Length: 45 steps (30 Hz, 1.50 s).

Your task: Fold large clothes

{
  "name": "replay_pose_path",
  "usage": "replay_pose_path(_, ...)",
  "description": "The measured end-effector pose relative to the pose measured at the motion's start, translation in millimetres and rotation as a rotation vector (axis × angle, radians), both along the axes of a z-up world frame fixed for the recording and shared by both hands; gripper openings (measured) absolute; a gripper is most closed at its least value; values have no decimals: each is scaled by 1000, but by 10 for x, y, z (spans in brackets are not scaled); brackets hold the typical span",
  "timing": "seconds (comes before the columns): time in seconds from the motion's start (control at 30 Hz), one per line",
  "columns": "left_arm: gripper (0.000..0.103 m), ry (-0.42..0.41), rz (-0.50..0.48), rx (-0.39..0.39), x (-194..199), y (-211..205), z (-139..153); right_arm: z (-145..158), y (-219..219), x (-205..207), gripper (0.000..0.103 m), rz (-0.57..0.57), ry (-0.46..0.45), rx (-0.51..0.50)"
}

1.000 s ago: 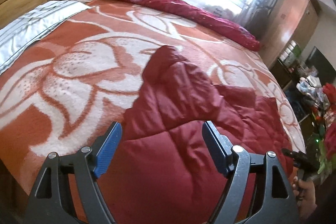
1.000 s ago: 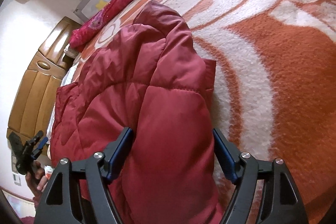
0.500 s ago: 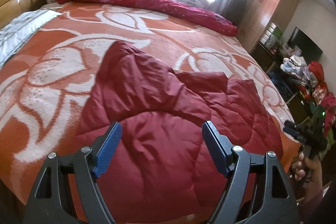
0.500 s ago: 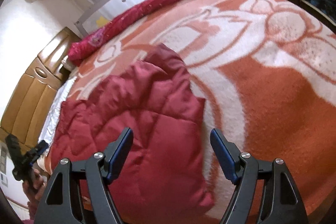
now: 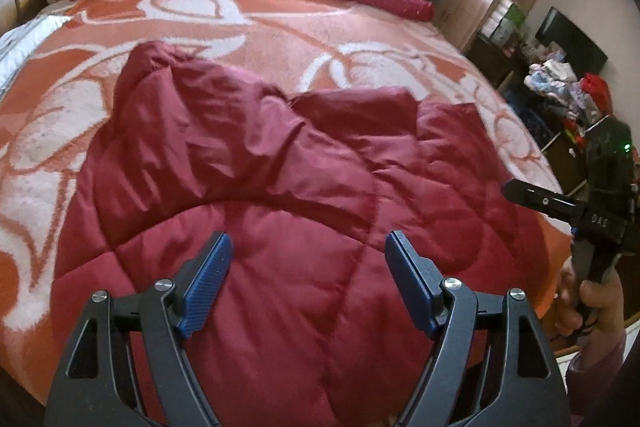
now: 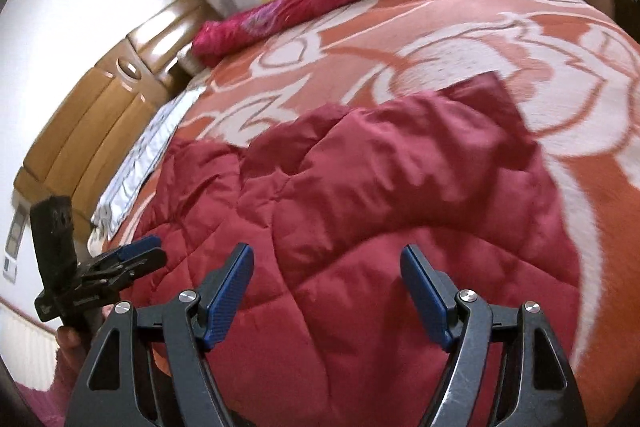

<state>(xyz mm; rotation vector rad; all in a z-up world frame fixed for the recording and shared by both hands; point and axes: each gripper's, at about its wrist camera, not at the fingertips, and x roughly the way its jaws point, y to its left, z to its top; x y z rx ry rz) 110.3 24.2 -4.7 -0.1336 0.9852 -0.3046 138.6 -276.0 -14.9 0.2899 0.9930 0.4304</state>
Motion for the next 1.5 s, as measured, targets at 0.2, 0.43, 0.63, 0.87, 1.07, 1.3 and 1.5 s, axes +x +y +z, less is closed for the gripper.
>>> replay_pose_path(0.2,79,78,31,24,346,63,-200,-316,-23,406,77,-45,75,-125)
replay_pose_path(0.43,79,189,116,18,824,187,-347,-518,-237,703,77,-134,127,-194)
replay_pose_path(0.63,79,253,182,16,1161,310,-497,-633,-425,767,77,-211,151,-165)
replay_pose_path(0.87,79,281,232,-12,1384,421,-583,-708,-589,787,77,-287,167,-138)
replay_pose_path(1.07,79,193,197,-17,1093,399,-272,-777,-652,807,78,-308,165,-126)
replay_pose_path(1.3,79,64,90,-26,362,210,182,-802,-711,792,78,-338,150,-122)
replay_pose_path(1.5,79,-2,15,-36,-181,62,331,-798,-833,680,78,-426,143,-137)
